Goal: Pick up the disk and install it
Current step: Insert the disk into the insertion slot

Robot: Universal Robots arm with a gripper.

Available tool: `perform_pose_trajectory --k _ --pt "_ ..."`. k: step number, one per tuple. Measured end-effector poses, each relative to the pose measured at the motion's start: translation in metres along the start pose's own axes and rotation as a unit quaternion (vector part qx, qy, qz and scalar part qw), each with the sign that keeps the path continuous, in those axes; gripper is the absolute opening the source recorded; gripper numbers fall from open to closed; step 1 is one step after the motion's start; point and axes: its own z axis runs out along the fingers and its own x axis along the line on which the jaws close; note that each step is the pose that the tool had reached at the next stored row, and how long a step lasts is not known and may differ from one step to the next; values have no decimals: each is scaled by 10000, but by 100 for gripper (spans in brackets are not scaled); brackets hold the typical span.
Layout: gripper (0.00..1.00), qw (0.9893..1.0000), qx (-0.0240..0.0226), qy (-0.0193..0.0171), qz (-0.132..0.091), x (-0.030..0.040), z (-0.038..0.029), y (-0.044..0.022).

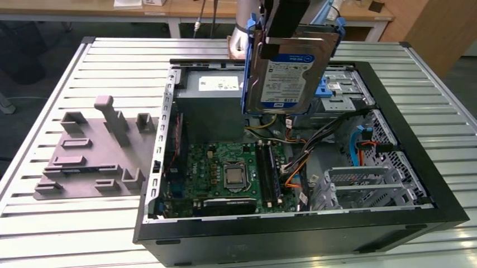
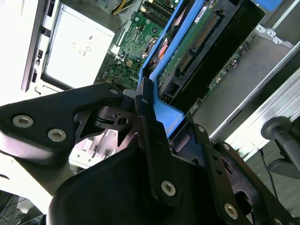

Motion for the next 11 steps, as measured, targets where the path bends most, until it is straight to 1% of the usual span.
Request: perform_pose_trajectory --k 3,5,8,11 --pt "36 10000 0 0 0 1 0 -1" --pt "36 10000 0 0 -1 16 0 -2" --pt "36 10000 0 0 0 85 -1 -4" --pt "36 10000 0 0 0 185 -1 -7"
